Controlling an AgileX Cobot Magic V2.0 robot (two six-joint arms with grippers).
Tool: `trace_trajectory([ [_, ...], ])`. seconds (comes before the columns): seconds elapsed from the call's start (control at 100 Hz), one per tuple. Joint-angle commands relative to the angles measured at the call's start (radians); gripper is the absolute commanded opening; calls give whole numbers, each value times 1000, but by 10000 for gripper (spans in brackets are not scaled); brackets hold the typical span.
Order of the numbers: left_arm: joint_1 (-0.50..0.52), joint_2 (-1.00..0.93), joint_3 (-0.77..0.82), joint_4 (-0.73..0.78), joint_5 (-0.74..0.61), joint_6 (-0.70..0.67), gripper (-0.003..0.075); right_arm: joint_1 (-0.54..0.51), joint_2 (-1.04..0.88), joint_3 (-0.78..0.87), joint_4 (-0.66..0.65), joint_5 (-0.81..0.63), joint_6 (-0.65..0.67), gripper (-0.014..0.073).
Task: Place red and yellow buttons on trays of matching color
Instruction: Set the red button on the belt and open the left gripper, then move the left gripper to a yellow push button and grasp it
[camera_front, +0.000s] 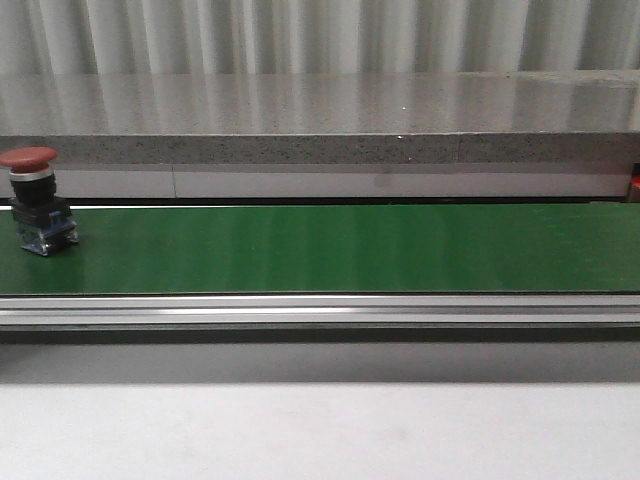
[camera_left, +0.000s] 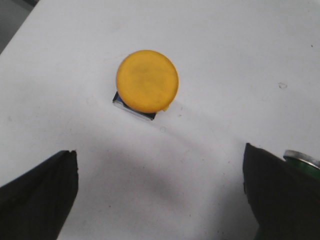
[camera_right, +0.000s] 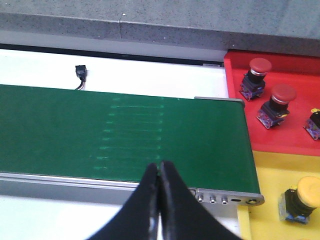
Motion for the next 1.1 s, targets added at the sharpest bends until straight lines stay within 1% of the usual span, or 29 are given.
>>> trace_trajectory([
  [0.0,1,-24,-45,-15,-74,0,638,3,5,-25,1,-65,-6,-67],
  [0.42,1,166,-230,-11,-54,0,638,3,5,-25,1,-65,-6,-67],
  [0.59,1,197,-251,-11,-57,0,637,3,5,-25,1,-65,-6,-67],
  [0.66,1,197,-251,-11,-59,0,610,3,5,-25,1,-65,-6,-67],
  [0.73,1,197,-251,-11,-57,0,545,3,5,-25,1,-65,-6,-67],
  [0.8,1,197,-251,-11,-46,0,453,3,5,-25,1,-65,-6,-67],
  [0.85,1,197,-253,-11,-34,0,361,3,5,-25,1,-65,-6,-67],
  [0.87,1,197,-253,-11,-27,0,337,3,5,-25,1,-65,-6,-67],
  [0.92,1,197,-253,-11,-14,0,235,3,5,-25,1,-65,-6,-67],
  [0.94,1,197,-253,-13,-9,0,209,3,5,-25,1,-65,-6,-67],
  [0.99,1,192,-253,-13,0,0,111,3,5,-25,1,-65,-6,-67],
  [1.06,-3,182,-253,-13,11,0,6,3,5,-25,1,-65,-6,-67],
  [1.09,-3,176,-253,-13,14,0,-20,3,5,-25,1,-65,-6,-67],
])
